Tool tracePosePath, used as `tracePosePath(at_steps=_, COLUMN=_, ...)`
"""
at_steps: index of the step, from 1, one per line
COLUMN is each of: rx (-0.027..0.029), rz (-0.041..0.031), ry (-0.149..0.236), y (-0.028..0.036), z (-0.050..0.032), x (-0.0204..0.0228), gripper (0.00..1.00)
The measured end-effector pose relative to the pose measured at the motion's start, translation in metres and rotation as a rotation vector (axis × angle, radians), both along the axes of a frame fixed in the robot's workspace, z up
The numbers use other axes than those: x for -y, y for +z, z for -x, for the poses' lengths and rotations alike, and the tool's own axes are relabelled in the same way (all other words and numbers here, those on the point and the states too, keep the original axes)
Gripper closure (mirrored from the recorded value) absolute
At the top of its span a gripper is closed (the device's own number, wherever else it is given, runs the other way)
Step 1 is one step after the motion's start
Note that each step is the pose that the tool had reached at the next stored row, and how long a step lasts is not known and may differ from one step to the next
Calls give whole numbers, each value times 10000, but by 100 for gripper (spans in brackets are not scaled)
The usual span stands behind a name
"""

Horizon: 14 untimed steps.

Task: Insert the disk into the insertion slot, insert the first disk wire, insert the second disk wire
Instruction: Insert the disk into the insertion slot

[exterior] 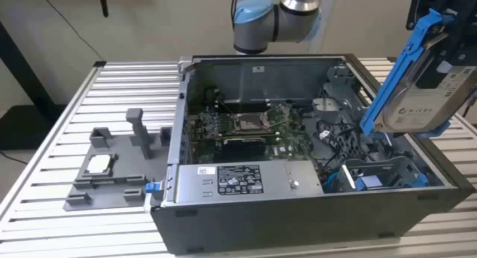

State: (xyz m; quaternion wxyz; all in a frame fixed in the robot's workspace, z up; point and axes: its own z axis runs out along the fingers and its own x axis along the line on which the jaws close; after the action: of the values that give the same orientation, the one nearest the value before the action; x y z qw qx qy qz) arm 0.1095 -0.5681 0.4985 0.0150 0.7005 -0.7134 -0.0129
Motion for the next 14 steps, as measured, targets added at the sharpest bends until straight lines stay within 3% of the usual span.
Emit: tracePosePath(at_steps=14, rx=0, rz=6, ry=0, y=-2, z=0, x=0, gripper=67)
